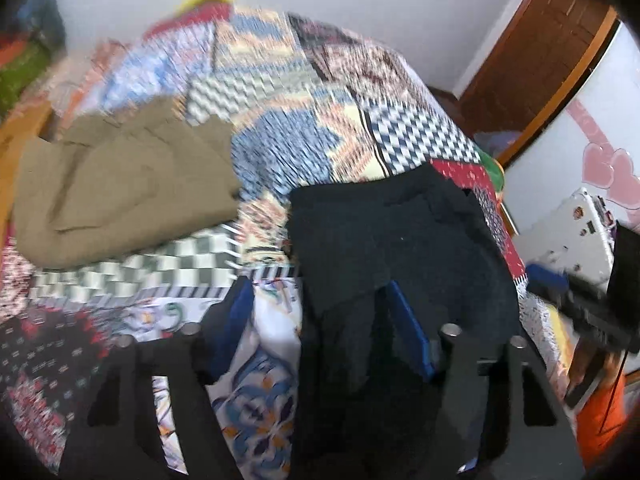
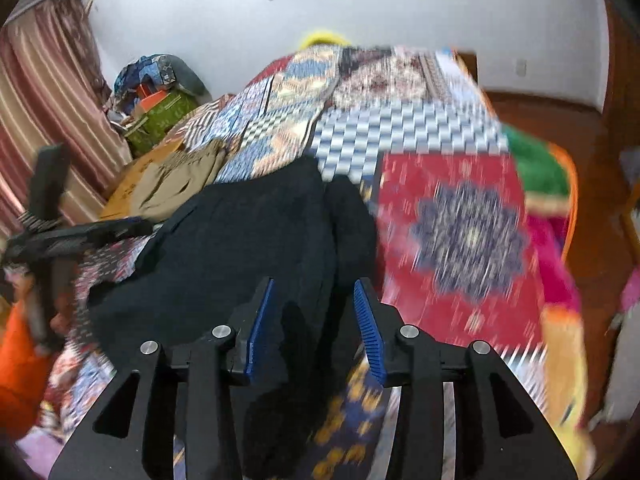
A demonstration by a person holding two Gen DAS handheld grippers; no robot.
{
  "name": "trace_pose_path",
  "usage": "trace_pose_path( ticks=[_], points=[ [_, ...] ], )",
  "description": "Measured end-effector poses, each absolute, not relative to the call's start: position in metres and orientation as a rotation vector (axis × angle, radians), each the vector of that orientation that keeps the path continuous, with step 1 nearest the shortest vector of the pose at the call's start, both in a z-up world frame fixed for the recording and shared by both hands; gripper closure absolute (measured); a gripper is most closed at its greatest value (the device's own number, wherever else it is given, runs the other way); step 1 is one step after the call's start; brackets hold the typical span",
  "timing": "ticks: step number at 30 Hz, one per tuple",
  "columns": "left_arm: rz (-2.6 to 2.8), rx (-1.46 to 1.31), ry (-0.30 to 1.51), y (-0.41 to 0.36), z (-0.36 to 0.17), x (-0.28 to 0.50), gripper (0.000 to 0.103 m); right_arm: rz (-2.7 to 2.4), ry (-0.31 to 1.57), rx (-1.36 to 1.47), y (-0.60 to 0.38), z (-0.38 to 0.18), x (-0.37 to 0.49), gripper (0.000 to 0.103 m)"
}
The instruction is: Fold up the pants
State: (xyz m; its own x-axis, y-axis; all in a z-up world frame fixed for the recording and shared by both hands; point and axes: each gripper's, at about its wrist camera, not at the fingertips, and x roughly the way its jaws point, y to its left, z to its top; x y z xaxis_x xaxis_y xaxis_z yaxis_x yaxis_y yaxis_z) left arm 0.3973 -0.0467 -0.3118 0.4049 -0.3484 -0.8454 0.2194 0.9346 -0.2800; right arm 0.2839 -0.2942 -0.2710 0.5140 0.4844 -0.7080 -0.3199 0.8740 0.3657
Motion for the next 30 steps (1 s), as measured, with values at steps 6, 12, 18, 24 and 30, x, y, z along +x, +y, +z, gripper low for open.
trace_pose_path(
  ticks=[6,12,18,24,30],
  points=[
    [-0.433,-0.188,1.168,-0.056,-0.333,0.418,0.059,0.555,0.985,0.192,-0.274,-0.291,0.263,0.065],
    [-0.455,-0.212,1.169,-0.054,-0.331,0.424,0.075,0.552,0.949,0.174,-0.271,-0.291,0.261,0.082],
    [-0.426,-0.182,1.155,-0.054,-0.327,0.433,0.081,0.534,0.925,0.029,-0.26,-0.291,0.252,0.086],
    [-0.407,-0.144,1.16,-0.055,-0.333,0.44,0.08,0.508,0.93,-0.001,-0.265,-0.296,0.251,0.086],
    [-0.344,-0.105,1.154,-0.046,-0.313,0.424,0.06,0.477,0.939,0.006,-0.274,-0.289,0.243,0.078]
  ],
)
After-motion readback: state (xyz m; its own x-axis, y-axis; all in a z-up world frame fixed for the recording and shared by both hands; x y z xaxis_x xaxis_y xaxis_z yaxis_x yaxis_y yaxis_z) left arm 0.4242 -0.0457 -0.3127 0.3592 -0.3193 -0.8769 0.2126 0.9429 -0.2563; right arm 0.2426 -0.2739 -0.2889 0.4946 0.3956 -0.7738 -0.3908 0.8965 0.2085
